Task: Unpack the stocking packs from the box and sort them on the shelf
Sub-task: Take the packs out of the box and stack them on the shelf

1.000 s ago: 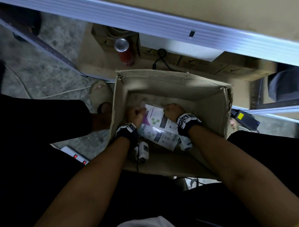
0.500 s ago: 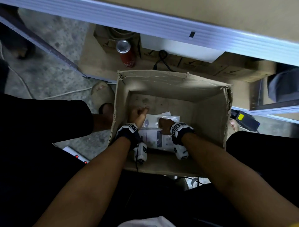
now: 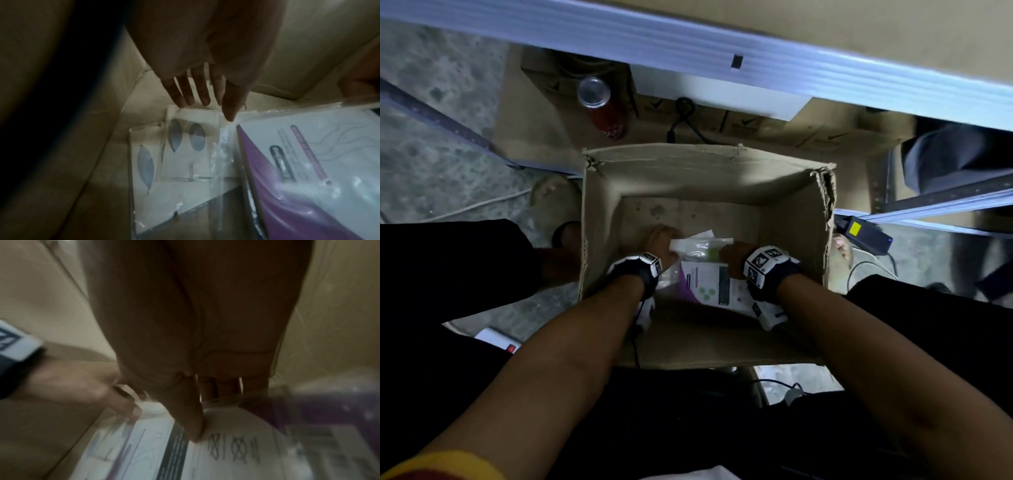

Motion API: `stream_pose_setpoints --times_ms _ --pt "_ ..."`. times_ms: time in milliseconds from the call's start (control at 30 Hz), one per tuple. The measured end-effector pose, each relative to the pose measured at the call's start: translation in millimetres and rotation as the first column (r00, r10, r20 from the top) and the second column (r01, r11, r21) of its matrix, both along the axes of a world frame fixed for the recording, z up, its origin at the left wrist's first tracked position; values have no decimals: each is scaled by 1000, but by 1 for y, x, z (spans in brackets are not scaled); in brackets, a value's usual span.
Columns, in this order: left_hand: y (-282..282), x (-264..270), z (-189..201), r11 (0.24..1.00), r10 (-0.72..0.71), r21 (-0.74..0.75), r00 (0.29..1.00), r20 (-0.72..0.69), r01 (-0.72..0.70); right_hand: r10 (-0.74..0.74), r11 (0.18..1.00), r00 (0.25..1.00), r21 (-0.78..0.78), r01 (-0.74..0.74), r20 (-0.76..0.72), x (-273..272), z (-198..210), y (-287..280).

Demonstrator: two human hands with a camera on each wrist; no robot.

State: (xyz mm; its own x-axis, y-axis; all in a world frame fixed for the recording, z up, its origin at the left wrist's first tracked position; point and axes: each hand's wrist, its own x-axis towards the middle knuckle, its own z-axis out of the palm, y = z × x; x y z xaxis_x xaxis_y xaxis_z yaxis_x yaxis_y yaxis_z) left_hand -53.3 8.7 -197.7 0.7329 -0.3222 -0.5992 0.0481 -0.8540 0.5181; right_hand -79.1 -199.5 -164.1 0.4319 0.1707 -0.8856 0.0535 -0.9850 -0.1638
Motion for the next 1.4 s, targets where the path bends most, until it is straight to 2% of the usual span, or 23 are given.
stream_pose_setpoints --times_ms 333,500,567,700,767,867,967,1067,1267,1333,1400 --pt "2 4 -5 950 -202 251 979 41 185 -67 997 997 -47 66 -23 0 24 15" --pt "-2 2 -5 933 -212 305 977 34 192 -119 990 987 -57 125 108 -5 36 19" --pt "-4 1 -4 943 -169 294 985 22 155 -120 990 988 -58 126 101 -5 41 19" --pt "-3 -1 -2 932 -134 323 983 -122 167 -109 993 994 -33 110 30 -4 47 22" --pt "0 -2 -4 923 -164 318 970 -178 214 -87 995 996 -43 87 2 -5 48 22" --pt "1 -3 -3 919 -182 318 965 -187 234 -62 996 998 -69 63 15 -6 53 26" --pt "0 5 4 935 -177 284 973 -148 213 -114 990 990 -74 119 78 -1 57 29" --pt "1 13 18 951 -176 240 979 -104 197 -148 987 989 -66 150 32 4 67 27" --pt "2 27 65 974 -186 129 982 -22 188 -168 983 982 -55 173 91 -4 107 11" --pt "6 32 83 984 -150 101 988 25 147 -114 988 986 -92 125 120 -6 126 12" --pt "8 32 102 995 -83 59 993 87 78 30 994 973 -111 -5 227 -6 142 20"
